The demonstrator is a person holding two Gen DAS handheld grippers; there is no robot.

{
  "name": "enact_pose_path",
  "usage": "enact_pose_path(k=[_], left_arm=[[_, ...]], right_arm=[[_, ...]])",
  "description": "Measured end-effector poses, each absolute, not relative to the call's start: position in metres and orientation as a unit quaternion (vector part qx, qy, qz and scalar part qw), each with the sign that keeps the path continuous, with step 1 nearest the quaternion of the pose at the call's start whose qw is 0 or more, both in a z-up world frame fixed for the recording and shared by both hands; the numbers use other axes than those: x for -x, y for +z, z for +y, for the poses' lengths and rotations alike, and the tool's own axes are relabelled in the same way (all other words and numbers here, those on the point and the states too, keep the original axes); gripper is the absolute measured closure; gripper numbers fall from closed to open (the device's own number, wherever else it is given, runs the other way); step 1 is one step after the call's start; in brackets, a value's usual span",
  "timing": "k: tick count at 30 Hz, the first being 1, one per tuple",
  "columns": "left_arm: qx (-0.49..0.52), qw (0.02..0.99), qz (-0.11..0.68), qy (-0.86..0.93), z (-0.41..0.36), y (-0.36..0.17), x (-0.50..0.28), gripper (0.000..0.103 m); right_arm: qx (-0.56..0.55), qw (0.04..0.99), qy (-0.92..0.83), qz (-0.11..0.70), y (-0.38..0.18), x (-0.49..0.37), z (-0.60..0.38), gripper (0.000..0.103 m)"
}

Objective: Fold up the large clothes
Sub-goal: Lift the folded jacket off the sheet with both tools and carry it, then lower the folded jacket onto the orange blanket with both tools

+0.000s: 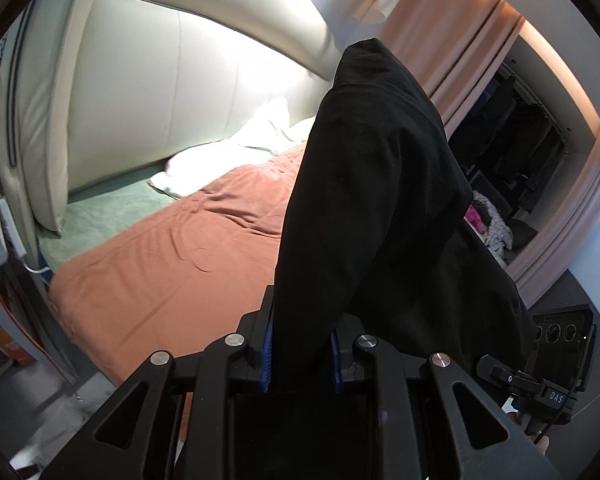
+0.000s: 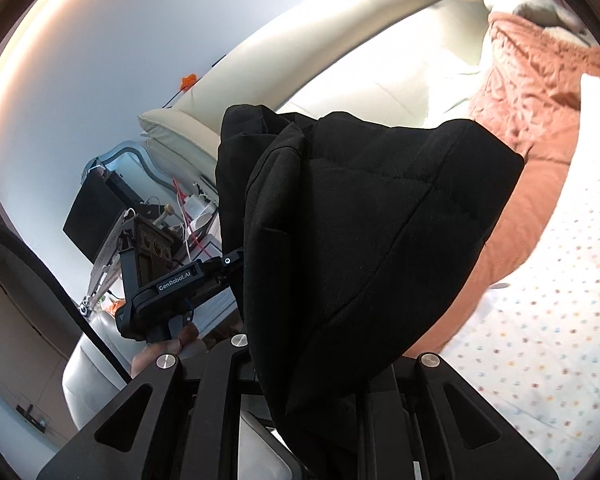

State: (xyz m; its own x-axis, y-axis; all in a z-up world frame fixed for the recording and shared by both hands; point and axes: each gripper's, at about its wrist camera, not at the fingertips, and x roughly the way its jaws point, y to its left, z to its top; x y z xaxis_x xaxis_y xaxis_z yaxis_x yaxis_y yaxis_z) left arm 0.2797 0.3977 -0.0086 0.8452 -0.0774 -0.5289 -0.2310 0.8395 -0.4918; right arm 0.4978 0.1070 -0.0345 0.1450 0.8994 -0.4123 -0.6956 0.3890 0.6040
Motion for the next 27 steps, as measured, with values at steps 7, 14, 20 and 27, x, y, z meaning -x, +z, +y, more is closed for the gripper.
enact_pose_path(k=[7,14,20,27], left_arm=[[0.247,0.919,0.297,0.074,0.424,-0.007,-0.28,0.082],[0.208,0.913,0.335,0.108,0.432,-0.012,-0.308,0.083],[0.183,0.902,0.367,0.135,0.437,-0.03,-0.355,0.083],[0.176,0.873,0.416,0.181,0.464,-0.074,-0.421,0.08]], right_arm=[[-0.175,0.706,0.556,0.402,-0.069,-0.527,0.138,0.091],[-0.238,0.659,0.562,0.439,-0.109,-0.562,0.156,0.091],[-0.288,0.636,0.55,0.459,-0.146,-0.603,0.157,0.091],[-0.295,0.656,0.475,0.507,-0.205,-0.672,0.156,0.089]])
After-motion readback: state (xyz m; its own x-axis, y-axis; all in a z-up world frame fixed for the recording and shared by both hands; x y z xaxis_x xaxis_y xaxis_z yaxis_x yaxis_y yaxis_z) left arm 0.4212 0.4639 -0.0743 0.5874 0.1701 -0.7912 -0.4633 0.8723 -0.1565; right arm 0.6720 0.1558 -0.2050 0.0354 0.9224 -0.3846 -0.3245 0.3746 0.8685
